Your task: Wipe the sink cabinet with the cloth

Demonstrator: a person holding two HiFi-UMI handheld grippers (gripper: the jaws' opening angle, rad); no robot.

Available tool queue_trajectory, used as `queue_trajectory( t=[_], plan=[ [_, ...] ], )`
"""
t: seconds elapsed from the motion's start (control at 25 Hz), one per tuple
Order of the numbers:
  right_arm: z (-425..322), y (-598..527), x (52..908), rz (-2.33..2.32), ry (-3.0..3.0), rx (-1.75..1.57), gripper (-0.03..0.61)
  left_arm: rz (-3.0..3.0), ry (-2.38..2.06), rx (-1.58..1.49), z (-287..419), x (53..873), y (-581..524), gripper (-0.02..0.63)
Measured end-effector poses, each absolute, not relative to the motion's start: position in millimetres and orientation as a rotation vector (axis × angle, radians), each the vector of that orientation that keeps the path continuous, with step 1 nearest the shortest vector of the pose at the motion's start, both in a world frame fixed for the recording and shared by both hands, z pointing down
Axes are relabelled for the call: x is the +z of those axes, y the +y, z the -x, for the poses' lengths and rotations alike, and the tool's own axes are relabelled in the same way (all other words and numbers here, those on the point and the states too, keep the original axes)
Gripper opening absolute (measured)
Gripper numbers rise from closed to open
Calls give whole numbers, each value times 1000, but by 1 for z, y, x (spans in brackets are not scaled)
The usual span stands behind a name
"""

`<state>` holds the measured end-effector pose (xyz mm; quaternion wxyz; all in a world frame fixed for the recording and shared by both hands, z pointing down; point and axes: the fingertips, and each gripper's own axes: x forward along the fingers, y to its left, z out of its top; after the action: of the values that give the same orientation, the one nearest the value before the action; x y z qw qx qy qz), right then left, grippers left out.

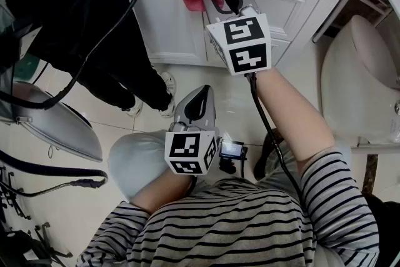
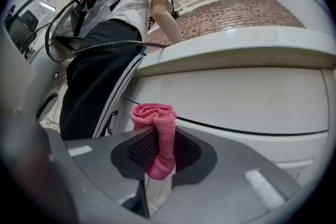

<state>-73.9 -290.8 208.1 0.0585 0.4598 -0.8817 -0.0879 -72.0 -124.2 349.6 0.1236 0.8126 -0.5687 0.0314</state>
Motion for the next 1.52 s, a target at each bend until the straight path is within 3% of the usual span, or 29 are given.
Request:
queue_trajectory(
  t=[0.24,0.72,0.84,1.16,1.32,1.52],
  plan=[
    [18,-303,201,-1528,-2617,-232,78,-2379,-1611,97,65,353,-126,-5],
    [-213,-277,214,-2080,-2237,-21,71,-2376,-1580,97,54,355,-125,-5],
    [-181,-267,216,-1996,-2367,26,69,-2376,-1577,77,53,351,-126,-5],
    [42,-290,271,-1404,-2582,-97,67,-2339,-1598,71,66,357,-128,-5],
    [53,-307,280,-1416,-2520,-131,67,-2313,-1620,60,78,359,-129,-6],
    [3,-303,282,-1532,-2452,-85,64,-2336,-1580,70,70,360,-130,-6]
  ],
)
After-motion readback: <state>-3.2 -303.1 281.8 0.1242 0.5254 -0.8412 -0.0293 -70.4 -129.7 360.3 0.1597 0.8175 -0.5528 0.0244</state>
